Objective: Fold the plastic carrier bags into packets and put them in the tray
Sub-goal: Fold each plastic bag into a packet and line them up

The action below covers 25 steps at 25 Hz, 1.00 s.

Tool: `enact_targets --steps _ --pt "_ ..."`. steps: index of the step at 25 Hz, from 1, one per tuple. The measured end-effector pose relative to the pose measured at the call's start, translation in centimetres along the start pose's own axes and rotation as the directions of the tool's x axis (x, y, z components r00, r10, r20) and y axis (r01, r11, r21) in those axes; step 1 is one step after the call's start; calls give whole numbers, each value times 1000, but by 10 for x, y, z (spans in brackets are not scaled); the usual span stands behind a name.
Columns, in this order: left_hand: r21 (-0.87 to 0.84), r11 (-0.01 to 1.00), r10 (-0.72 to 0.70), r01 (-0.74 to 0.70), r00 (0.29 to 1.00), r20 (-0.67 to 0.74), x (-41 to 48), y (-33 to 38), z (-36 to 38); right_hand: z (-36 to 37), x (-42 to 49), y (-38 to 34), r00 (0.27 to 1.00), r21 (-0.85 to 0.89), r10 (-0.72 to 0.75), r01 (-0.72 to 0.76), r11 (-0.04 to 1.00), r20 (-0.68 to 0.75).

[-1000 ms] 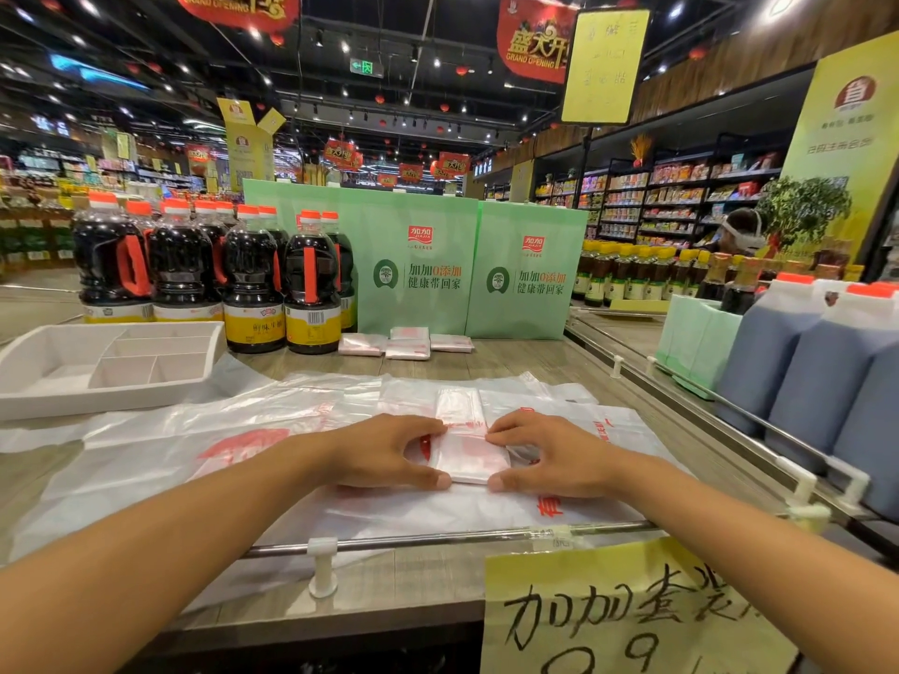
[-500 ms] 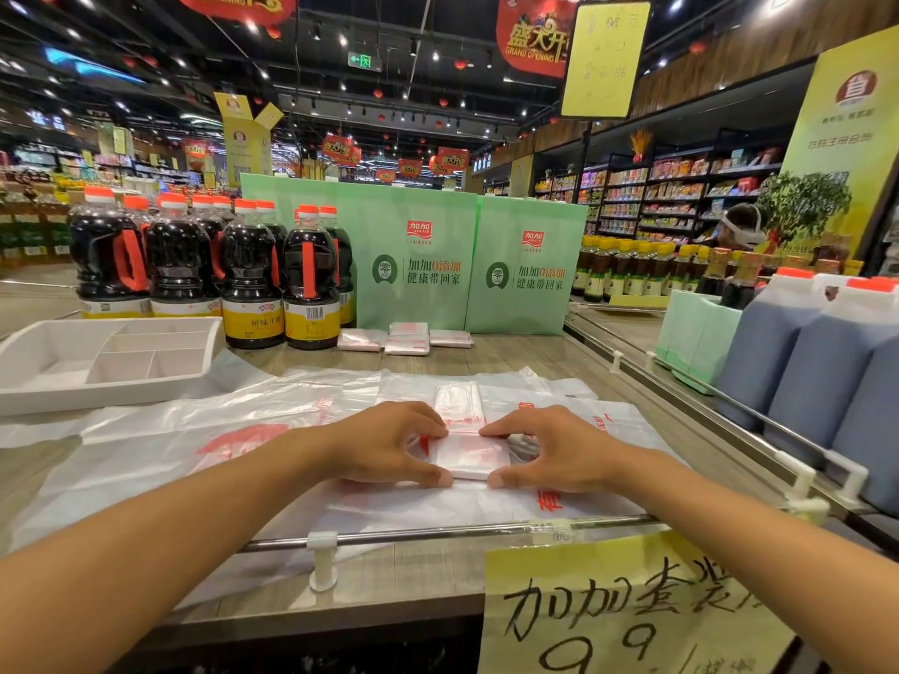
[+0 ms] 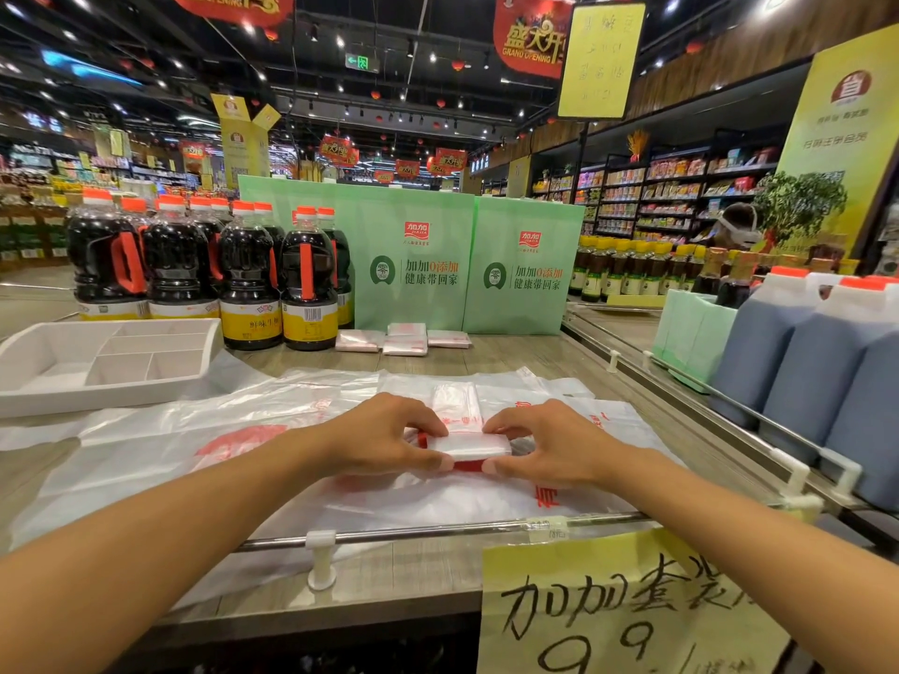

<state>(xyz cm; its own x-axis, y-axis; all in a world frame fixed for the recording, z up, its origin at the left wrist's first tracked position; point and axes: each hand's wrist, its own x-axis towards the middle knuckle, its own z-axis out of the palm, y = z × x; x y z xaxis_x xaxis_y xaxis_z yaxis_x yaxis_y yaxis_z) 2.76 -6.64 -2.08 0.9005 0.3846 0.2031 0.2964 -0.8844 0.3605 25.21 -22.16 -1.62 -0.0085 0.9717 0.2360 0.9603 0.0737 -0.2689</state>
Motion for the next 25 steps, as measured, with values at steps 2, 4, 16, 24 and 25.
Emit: enact_targets --steps 2,4,16,24,25 --pt "2 1000 3 -3 1000 2 0 0 0 -1 0 -1 1000 14 -6 6 1000 8" --pt "10 1000 17 -17 1000 2 -1 2 0 -1 -1 -1 1000 10 0 0 1000 17" --pt "-267 963 -63 27 990 -129 0 2 2 2 4 -3 988 358 124 -82 930 -94" --pt "-465 853 -259 238 966 19 6 9 6 10 16 3 982 405 189 -172 898 -1" --pt "-453 857 -267 245 964 16 6 9 6 11 19 3 981 403 195 -178 898 -2"
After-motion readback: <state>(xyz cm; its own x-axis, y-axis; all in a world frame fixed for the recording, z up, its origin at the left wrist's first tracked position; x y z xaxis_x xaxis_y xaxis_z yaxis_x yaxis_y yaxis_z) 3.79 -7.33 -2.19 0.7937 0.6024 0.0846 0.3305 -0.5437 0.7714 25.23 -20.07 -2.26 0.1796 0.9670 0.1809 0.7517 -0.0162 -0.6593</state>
